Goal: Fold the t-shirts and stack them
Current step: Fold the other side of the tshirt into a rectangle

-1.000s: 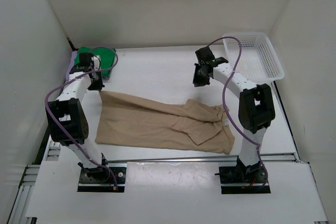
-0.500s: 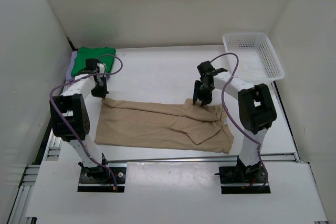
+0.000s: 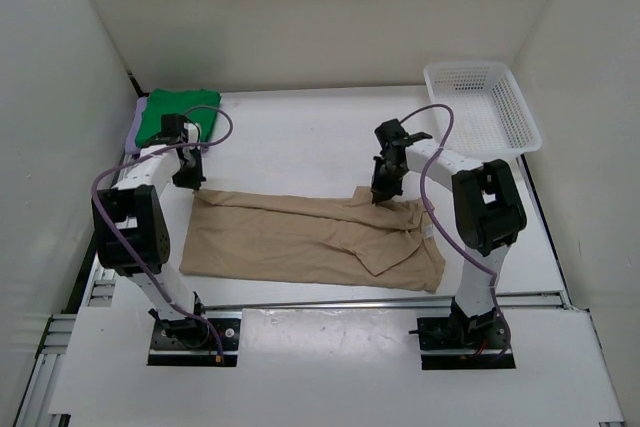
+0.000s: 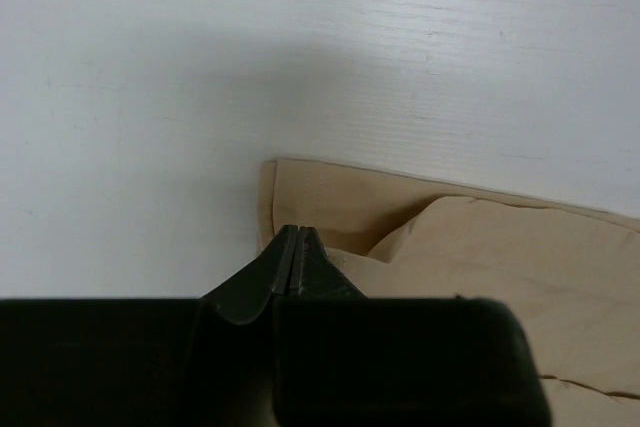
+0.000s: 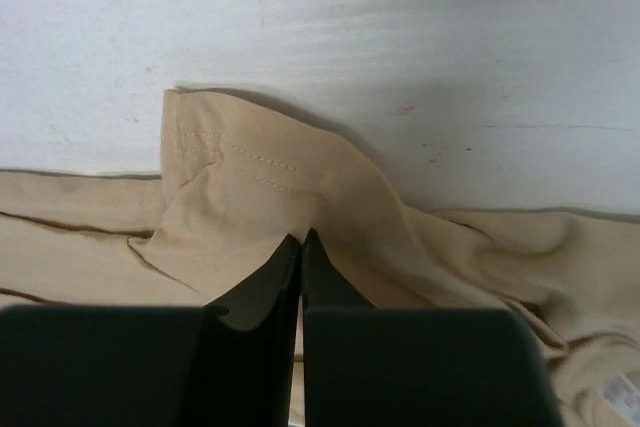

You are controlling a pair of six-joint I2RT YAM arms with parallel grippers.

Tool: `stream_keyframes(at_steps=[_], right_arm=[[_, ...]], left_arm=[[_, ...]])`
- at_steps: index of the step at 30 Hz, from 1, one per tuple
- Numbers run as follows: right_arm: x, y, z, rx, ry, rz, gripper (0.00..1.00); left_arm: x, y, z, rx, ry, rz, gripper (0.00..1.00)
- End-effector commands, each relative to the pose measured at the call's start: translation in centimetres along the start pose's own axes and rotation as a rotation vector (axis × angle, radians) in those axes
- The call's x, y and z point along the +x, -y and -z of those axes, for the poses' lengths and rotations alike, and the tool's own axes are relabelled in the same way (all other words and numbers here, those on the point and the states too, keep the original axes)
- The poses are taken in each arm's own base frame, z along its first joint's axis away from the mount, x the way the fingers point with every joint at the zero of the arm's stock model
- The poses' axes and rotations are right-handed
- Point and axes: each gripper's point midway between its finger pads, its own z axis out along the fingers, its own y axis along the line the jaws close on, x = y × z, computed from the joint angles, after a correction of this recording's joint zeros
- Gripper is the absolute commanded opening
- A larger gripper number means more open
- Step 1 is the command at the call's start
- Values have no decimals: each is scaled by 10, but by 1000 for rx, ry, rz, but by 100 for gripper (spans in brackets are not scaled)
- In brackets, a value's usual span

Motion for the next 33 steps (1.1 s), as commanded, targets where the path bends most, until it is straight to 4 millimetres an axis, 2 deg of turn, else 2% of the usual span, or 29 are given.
stream_keyframes(at_steps=[1,2,3,4,5,7,8,10,12,13,14,15,17,18,20,21,24,27,30,33], right_arm=[[-49,-19,35,-10,172,33,0],[-55,-13,33,15,168,19,0],[-64,-14,36,31,190,18,0],[-83,-17,41,31,224,17,0],[-90,-15,44,33,228,7,0],[-106,-23,54,26,265,18,0],[-109,-25,57,21,275,19,0],[-105,-23,59,27,267,29,0],[-91,-14,52,40,244,28,0],[-87,-13,58,33,254,19,0],[-69,0,46,57,213,16,0],[-65,1,51,47,228,8,0],[-40,16,41,72,184,-4,0],[-34,18,46,69,188,-14,0],[-17,26,41,64,170,-25,0],[-13,23,47,54,179,-14,0],[2,21,55,40,185,-13,0],[6,19,65,29,211,-11,0],[12,13,68,17,214,0,0],[30,9,63,27,174,37,0]], left_arm=[[-22,3,19,17,84,1,10],[-34,3,24,17,115,2,10],[-39,3,23,17,118,2,10],[-45,1,20,7,129,3,10],[-60,1,25,7,161,4,10],[-71,-3,25,-16,176,7,10],[-80,-3,31,-16,200,8,10],[-80,-3,31,-16,201,8,10],[-73,-3,30,-16,188,7,10],[-66,-2,26,-7,172,6,10],[-61,2,27,-3,164,-2,10],[-46,2,23,-3,135,-4,10],[-33,4,19,6,109,-6,10],[-22,4,17,6,94,-6,10],[-12,4,18,6,81,-7,10],[0,4,15,6,59,-8,10],[12,0,19,-15,52,-7,10],[15,-5,26,-41,68,-6,10],[22,-9,27,-64,60,-6,10],[25,-11,30,-74,71,-4,10]])
